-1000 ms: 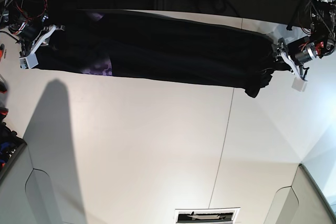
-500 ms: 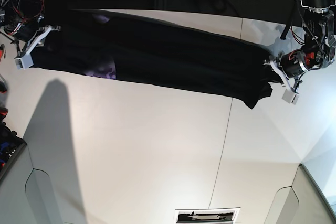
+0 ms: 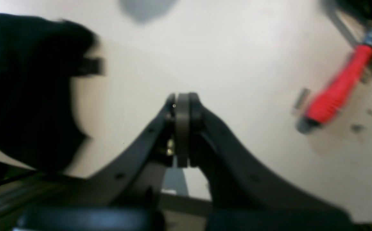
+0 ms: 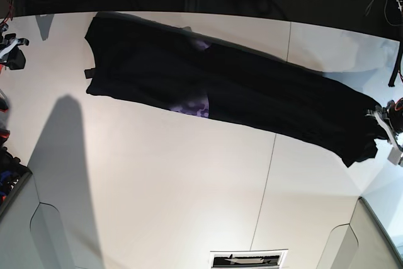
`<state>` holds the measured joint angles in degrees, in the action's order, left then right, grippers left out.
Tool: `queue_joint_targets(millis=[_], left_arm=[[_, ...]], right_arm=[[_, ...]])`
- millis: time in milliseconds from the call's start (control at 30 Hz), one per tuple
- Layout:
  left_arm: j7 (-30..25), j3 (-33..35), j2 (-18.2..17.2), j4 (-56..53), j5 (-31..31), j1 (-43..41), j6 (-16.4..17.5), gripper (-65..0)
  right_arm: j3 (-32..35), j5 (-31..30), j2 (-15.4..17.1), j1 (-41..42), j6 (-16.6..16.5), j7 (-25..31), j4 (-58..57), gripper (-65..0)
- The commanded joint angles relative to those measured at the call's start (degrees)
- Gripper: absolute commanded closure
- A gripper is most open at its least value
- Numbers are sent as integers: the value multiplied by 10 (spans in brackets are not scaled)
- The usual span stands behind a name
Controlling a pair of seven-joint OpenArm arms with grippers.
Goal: Layout the t-shirt on the table in an organized manner, then fold the t-shirt properly
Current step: 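Release the left gripper and reposition it at the strip end, then fold the strip end with the left gripper toward the right gripper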
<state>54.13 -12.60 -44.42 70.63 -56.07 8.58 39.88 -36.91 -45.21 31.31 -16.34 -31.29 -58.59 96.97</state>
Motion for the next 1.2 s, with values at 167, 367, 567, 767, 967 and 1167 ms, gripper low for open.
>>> queue_joint_targets(millis=[167,367,567,767,967,1167], left_arm=[[52,-5,-23,91,-75,8,1,0],[67,-5,-16,206,-110,-37,1,0],[75,-5,-2,285,-126,-110,1,0],[67,-5,61,324,-127,-129,1,0],[37,16,163,329,-80,-122,1,0],[29,115,218,319,-8,-115,1,0]], right_arm=[[-7,-12,27,2,0,0,8,0],[-7,-13,26,-7,0,-2,8,0],[-7,-13,26,-7,0,-3,6,0],[-7,-13,24,-5,0,5,6,0],[-7,-13,-5,-5,0,6,6,0],[-7,-12,-57,-5,0,11,6,0]])
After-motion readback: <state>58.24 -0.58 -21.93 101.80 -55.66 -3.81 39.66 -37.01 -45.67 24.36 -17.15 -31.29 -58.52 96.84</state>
